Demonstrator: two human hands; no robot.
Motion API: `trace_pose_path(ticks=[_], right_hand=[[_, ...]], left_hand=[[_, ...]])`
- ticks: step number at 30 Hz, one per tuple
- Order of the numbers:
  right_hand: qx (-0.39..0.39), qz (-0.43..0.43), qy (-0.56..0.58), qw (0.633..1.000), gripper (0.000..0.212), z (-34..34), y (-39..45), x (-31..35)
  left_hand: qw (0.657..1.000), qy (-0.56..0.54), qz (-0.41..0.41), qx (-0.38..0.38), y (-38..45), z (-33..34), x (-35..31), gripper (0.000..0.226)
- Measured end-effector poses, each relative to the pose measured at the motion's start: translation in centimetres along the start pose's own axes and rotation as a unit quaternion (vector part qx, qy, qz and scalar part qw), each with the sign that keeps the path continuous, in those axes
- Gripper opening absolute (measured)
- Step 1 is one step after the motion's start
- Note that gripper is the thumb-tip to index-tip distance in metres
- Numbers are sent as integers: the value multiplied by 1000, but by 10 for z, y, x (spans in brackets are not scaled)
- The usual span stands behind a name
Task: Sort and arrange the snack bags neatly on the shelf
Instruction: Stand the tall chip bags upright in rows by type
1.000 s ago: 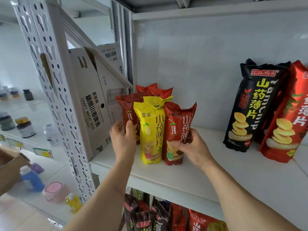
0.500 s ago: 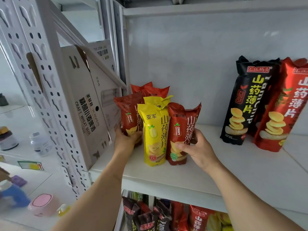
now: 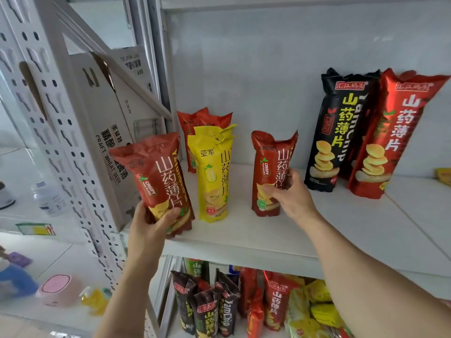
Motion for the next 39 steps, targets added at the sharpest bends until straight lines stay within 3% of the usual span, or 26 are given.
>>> trace_pose_path(ticks=[4, 7, 11, 16, 20, 25, 35, 39], right_hand=[[1, -7, -6, 1000, 70, -10, 1, -5], [-3, -12, -10, 1000, 68, -22, 2, -9], [6, -15, -7, 1000, 66, -31, -2, -13], [-4, 2, -2, 1000, 79, -37, -6, -20], [-7, 27, -72, 997, 98, -31, -2, -38], [-14, 58, -113, 992, 79, -31, 14, -49], [-69, 63, -121, 988, 80, -41, 67, -55], [-112, -5, -69, 991, 72, -48, 72, -34]], left_hand=[[998, 5, 17, 60, -42, 24, -16, 39], [992, 17, -1, 122, -60, 56, -14, 43], [990, 29, -22, 139, -68, 94, -5, 67], [989, 21, -23, 148, -68, 141, -2, 61], [988, 16, -34, 152, -63, 163, 10, 62], [988, 30, -35, 149, -42, 177, 24, 81], [986, 22, -42, 157, -6, 198, 40, 45], [987, 18, -44, 154, 3, 200, 44, 47]])
Point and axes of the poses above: each hand's wrist, its own y-axis towards the middle knuckle, its own z-axis out of the palm, x = y × z, the point moved 7 cm from there along y, towards the middle knuckle, and after that the axes turned 3 degrees about z, right-handed, at the moved point
